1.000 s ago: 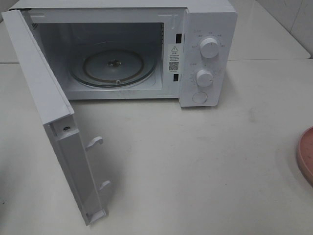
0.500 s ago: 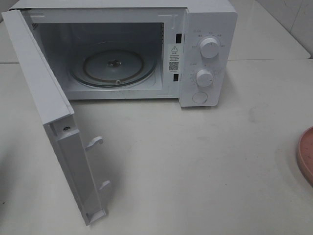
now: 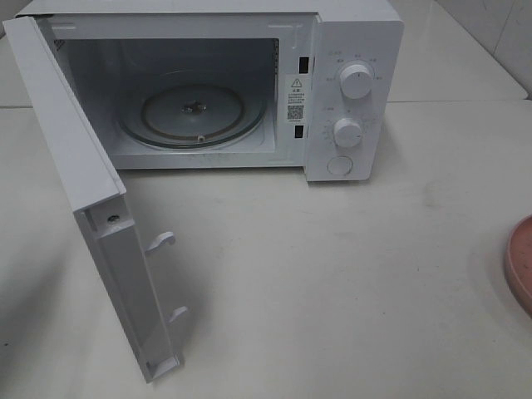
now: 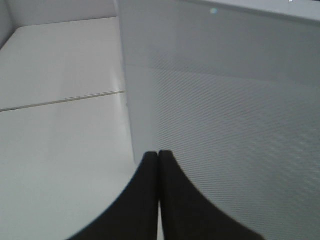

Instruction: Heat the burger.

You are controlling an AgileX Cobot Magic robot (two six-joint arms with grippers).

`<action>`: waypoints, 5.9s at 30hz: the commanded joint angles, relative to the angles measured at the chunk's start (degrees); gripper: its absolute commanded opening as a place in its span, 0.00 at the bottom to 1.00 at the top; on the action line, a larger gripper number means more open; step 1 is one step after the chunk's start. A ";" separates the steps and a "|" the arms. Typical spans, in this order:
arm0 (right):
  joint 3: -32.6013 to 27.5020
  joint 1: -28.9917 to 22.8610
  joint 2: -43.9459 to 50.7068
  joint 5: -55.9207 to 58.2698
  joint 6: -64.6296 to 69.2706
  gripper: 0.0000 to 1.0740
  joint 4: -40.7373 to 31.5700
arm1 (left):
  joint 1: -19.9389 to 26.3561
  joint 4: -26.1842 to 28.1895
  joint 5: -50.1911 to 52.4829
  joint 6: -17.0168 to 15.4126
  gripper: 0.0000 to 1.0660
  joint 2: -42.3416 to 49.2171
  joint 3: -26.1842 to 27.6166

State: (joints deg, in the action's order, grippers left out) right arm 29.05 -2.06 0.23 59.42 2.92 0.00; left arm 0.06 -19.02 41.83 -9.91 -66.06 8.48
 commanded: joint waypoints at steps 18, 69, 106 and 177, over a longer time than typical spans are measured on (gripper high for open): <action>-0.06 0.34 1.55 -0.34 -0.40 0.70 0.00 | -17.13 5.33 8.31 -0.97 0.00 -13.24 3.27; -0.06 0.34 1.55 -0.34 -0.40 0.70 0.00 | -49.39 73.74 9.34 49.39 0.00 -46.58 51.57; -0.06 0.34 1.55 -0.34 -0.34 0.70 0.00 | -50.99 75.92 -6.13 52.14 0.00 -46.07 55.75; -0.06 0.34 1.55 -0.34 -0.34 0.70 0.00 | 2.81 30.25 -107.14 18.62 0.96 24.98 32.37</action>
State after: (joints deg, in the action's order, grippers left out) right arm 29.05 -2.06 0.23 59.42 2.92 0.00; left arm 2.92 11.34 -66.29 8.59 -41.31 41.48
